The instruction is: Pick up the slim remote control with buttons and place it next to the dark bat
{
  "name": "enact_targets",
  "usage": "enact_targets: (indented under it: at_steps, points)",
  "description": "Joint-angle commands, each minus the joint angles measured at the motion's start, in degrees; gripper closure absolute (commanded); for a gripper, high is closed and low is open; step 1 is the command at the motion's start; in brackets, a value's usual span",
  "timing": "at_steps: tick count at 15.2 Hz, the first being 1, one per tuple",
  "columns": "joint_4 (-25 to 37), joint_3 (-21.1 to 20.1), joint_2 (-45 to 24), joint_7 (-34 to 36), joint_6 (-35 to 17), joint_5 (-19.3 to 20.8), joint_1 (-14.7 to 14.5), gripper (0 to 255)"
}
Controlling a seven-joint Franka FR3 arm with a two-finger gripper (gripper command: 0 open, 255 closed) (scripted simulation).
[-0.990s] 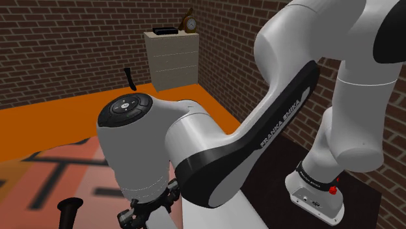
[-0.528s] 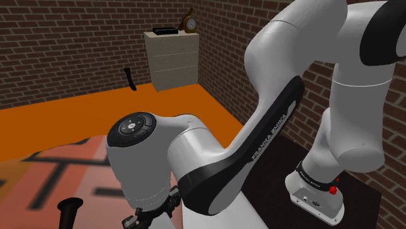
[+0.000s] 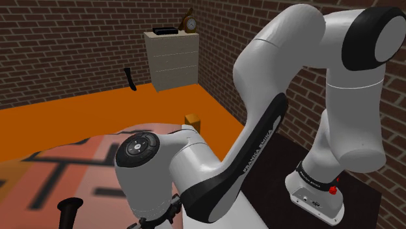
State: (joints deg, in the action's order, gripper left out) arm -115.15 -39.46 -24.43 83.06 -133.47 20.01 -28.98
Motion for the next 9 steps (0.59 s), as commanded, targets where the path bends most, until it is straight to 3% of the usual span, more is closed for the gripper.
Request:
enact_targets:
  at_steps: [1,8,9]
  points:
    - [-0.17,0.44,-0.70,0.42,-0.78,0.67,-0.34,255]
    - [-0.17,0.44,-0.70,0.42,-0.78,0.67,-0.34,255]
    - [-0.17,0.44,-0.70,0.42,-0.78,0.67,-0.35,0]
